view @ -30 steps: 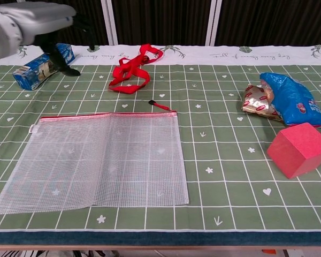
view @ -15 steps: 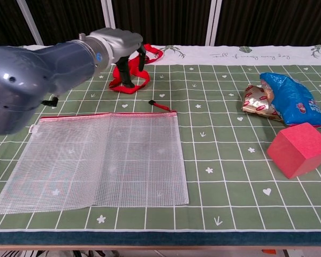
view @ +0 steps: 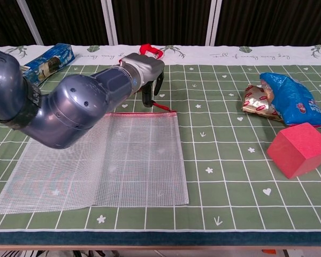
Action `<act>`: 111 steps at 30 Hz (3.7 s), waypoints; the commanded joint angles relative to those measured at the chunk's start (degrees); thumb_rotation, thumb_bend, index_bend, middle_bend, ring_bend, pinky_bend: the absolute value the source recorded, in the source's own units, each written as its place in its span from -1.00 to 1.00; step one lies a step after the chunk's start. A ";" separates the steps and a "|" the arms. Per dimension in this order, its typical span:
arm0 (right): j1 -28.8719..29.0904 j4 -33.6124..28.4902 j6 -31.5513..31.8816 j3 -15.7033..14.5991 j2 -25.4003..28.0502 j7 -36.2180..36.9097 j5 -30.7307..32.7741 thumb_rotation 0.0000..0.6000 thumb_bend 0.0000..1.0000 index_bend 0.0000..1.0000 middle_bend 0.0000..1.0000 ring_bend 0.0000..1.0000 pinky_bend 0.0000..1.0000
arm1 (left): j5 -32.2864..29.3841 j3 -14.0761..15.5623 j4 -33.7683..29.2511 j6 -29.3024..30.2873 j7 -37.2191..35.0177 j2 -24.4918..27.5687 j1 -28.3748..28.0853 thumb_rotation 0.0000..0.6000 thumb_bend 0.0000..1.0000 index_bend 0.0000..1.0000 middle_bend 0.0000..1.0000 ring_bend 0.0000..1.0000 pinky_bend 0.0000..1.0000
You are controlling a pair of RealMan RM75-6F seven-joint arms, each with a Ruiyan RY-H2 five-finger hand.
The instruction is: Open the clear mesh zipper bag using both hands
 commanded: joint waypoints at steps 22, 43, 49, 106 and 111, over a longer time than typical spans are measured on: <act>0.00 -0.38 -0.38 0.19 0.25 0.74 0.70 1.00 -0.57 -1.00 -1.00 -1.00 -0.60 | 3.93 -1.44 18.10 -7.72 -5.85 -9.59 -4.72 1.00 -0.32 0.07 -0.66 -1.00 -1.00; -0.11 -1.40 -0.40 0.19 0.67 1.04 0.90 1.00 -0.54 -1.00 -1.00 -1.00 -0.61 | 7.52 -3.27 8.29 -3.68 -6.56 -4.00 -3.91 1.00 -0.09 0.14 -0.64 -1.00 -1.00; 0.02 -2.18 -1.05 0.09 1.20 0.85 1.25 1.00 -0.54 -1.00 -1.00 -1.00 -0.60 | 7.22 -4.50 -2.10 0.31 -4.84 1.32 -3.19 1.00 -0.09 0.16 -0.63 -1.00 -1.00; 43.81 -20.80 -5.43 27.34 -16.58 -10.71 67.90 1.00 -0.28 -0.20 -0.94 -1.00 -0.60 | -6.13 -5.22 -40.34 13.15 -4.59 24.98 -10.16 1.00 -0.08 0.19 -0.62 -1.00 -1.00; 44.68 -20.55 -4.42 28.06 -17.56 -11.00 68.39 1.00 -0.27 -0.05 -0.89 -1.00 -0.61 | -6.47 -4.73 -40.41 13.31 -5.23 25.28 -10.63 1.00 -0.08 0.18 -0.63 -1.00 -1.00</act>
